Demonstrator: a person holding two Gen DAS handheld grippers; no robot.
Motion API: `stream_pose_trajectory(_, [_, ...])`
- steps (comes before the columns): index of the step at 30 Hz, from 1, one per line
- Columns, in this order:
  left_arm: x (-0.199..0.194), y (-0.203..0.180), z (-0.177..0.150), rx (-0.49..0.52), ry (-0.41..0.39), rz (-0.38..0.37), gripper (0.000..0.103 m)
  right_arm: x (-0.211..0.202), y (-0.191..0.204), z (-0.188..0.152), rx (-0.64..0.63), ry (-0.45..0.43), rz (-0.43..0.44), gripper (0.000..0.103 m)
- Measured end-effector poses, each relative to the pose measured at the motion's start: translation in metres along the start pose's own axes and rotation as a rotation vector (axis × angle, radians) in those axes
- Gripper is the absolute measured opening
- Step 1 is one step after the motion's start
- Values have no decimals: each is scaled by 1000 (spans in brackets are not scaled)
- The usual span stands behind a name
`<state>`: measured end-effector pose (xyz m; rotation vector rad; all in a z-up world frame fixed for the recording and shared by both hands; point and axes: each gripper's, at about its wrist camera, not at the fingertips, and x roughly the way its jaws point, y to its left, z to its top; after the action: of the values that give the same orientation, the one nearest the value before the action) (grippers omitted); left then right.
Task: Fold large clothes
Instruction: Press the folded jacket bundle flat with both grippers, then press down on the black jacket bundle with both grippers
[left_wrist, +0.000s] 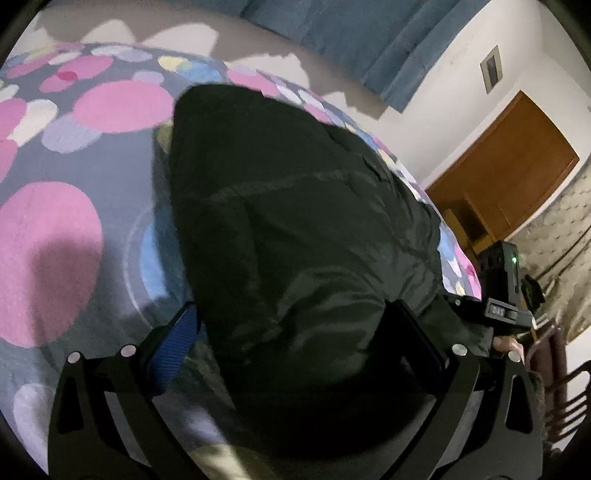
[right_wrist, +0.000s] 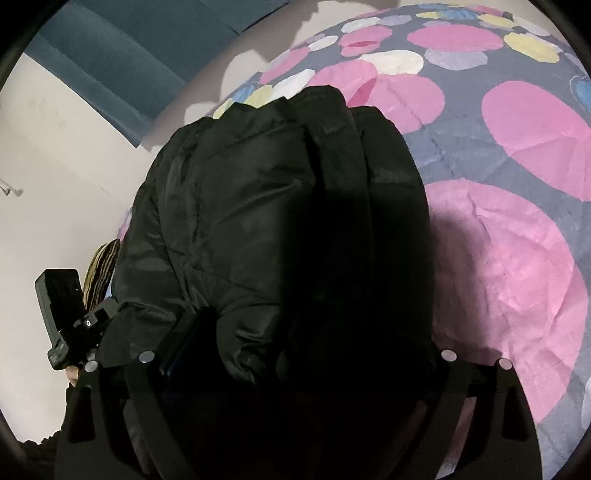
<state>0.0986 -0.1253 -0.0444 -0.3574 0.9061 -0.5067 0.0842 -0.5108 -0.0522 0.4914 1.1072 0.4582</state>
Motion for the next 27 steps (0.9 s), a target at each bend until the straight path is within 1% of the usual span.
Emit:
stream_pose_trajectory(3, [5, 1, -1, 5, 8, -4, 101, 4, -5, 3, 16, 22, 27, 92])
stream_pose_trajectory(6, [18, 8, 0, -79, 64, -61, 101, 9, -14, 4, 49, 56, 79, 92])
stream_pose_trajectory(7, [19, 9, 0, -87, 70, -65, 101, 9, -16, 5, 50, 55, 87, 92])
stream_pose_trajectory(9, [20, 6, 1, -79, 74, -59, 101, 9, -13, 6, 44, 43, 75, 92])
stream_pose_trajectory(11, [19, 4, 2, -65, 76, -53, 101, 9, -3, 5, -5, 23, 36, 92])
stream_pose_trajectory(13, [19, 3, 2, -62, 77, -53, 101, 9, 2, 4, -30, 7, 21, 88])
stream_pose_trajectory(16, [19, 2, 3, -52, 79, -51, 101, 7, 7, 2, -49, -5, 18, 82])
stream_pose_trajectory(19, [19, 2, 4, -49, 83, -51, 101, 7, 15, 1, -63, -15, 6, 80])
stream_pose_trajectory(24, [17, 4, 7, -58, 80, -49, 101, 10, 25, 4, -74, -28, 12, 80])
stream_pose_trajectory(27, [12, 11, 6, -67, 72, -41, 101, 16, 28, 3, -69, -24, 36, 80])
